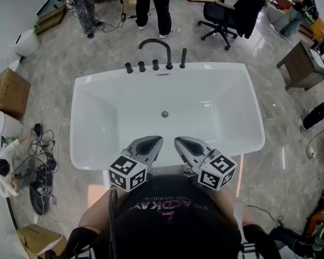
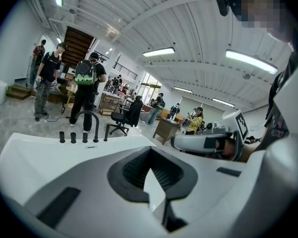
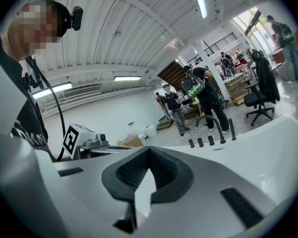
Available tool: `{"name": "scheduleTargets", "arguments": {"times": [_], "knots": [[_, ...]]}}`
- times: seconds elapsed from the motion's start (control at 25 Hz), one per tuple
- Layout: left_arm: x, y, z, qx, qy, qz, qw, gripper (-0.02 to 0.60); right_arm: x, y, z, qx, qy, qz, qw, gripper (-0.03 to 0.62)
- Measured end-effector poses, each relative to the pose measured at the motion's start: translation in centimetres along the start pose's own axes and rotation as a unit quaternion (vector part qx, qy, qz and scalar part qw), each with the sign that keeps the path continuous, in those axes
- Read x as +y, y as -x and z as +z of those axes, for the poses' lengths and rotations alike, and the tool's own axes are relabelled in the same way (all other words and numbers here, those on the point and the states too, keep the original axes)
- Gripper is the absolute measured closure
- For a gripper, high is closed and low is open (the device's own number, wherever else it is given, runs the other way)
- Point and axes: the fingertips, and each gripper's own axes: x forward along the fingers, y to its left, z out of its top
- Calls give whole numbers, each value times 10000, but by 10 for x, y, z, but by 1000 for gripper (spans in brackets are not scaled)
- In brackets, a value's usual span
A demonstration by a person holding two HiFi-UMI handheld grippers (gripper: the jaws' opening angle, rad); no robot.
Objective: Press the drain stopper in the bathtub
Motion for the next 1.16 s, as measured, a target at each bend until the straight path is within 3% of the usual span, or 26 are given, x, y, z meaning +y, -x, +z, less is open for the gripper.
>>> {"name": "scheduleTargets", "arguments": {"times": [1.16], "knots": [[-2,-2,2,62,11,42,10000,575,-1,0,0,91,-46,67,9999,583]]}}
